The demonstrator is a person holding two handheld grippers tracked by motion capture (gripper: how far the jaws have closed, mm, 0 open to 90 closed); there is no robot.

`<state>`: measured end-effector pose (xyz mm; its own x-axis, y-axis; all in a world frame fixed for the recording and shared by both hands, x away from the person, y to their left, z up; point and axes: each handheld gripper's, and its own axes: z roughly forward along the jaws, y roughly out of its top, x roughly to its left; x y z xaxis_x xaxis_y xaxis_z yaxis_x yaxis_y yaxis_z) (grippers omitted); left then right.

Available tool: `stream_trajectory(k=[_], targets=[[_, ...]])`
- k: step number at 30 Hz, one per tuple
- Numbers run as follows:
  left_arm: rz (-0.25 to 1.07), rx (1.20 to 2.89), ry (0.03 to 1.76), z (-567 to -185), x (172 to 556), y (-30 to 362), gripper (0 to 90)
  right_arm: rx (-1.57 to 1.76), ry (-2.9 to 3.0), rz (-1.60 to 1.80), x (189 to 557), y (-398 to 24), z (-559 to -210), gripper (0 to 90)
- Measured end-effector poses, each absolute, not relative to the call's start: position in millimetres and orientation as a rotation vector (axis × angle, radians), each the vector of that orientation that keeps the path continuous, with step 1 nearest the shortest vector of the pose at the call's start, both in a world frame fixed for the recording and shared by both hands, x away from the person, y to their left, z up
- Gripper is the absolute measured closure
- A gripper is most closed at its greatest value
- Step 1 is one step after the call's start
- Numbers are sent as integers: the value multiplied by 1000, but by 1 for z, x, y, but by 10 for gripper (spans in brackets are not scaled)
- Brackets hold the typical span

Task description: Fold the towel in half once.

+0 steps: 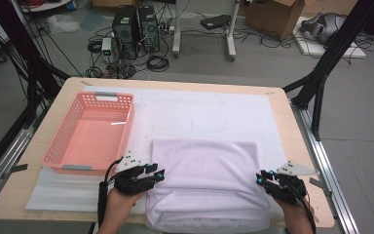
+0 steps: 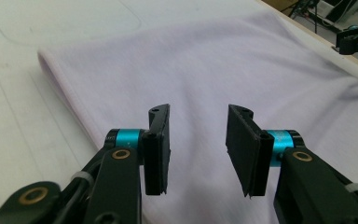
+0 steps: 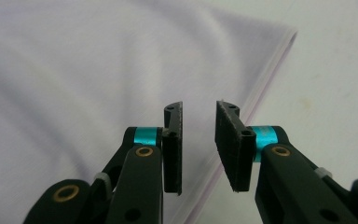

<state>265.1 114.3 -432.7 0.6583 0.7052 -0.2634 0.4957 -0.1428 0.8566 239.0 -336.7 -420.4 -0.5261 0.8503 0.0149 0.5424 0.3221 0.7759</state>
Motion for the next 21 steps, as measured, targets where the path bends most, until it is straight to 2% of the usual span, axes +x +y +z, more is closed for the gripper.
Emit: stream_trajectory(k=[3, 12, 16, 21], targets=[[255, 1830, 973, -435, 286, 108, 596, 1237, 2207, 1086, 263, -334, -423, 734], [312, 1790, 1100, -446, 328, 109, 617, 1233, 2253, 1094, 324, -318, -433, 766], [308, 1807, 1190, -453, 337, 108, 673, 1261, 2260, 1047, 339, -317, -440, 791], [357, 1857, 1195, -451, 343, 102, 670, 1288, 2205, 982, 346, -322, -445, 836]])
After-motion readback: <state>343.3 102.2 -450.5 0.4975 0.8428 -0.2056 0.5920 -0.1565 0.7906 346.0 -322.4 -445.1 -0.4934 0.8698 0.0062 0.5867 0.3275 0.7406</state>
